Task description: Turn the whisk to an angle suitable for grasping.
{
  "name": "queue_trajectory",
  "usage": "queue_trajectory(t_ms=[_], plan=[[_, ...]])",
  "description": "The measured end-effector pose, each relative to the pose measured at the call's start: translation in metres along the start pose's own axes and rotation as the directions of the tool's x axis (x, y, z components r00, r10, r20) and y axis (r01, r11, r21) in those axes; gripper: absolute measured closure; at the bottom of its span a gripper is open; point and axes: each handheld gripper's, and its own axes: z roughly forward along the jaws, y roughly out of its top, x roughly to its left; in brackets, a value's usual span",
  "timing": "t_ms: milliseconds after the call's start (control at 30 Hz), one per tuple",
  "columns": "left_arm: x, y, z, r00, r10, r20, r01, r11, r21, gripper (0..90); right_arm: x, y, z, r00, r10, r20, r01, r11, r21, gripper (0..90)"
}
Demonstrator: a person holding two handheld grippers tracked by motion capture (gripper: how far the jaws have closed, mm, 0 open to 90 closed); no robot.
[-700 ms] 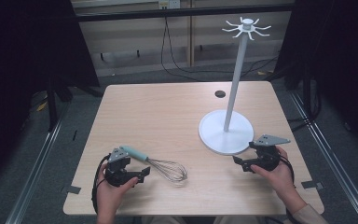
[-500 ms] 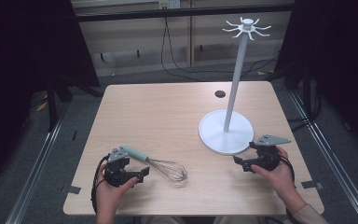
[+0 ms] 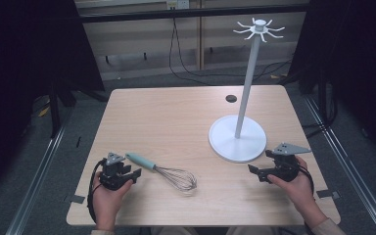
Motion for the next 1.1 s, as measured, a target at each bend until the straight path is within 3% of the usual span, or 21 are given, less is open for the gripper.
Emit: queue_trajectory(t_ms=[200,233,400,633,767,1100], plan=[[0.01,0.0,0.006,0.9992,-0.013,-0.038,0.014,0.9992,0.038,74.9,-0.001,-0.002,-0.004,0.9999,0.012,0.011,-0.012,1.0,-0.009,9.3],[0.012,0.0,0.007,0.9987,-0.024,-0.044,0.026,0.999,0.038,81.6,0.0,-0.003,-0.005,1.0,0.004,0.005,-0.004,1.0,-0.006,9.3],[0.021,0.002,0.019,0.9965,-0.042,-0.073,0.046,0.9967,0.066,90.0,0.001,-0.004,-0.007,0.9999,0.01,0.009,-0.01,1.0,-0.009,9.3],[0.032,0.005,0.032,0.991,-0.088,-0.101,0.094,0.9941,0.054,90.0,0.0,-0.005,-0.01,0.9999,0.008,0.012,-0.008,1.0,-0.01,9.3],[0.036,0.009,0.037,0.9891,-0.118,-0.088,0.122,0.9917,0.041,90.0,-0.001,-0.006,-0.011,0.9998,0.015,0.013,-0.015,1.0,-0.01,9.3],[0.034,0.027,0.054,0.9914,-0.115,-0.062,0.118,0.9915,0.055,88.5,-0.001,-0.007,-0.011,0.9998,0.017,0.013,-0.017,1.0,-0.004,9.3]])
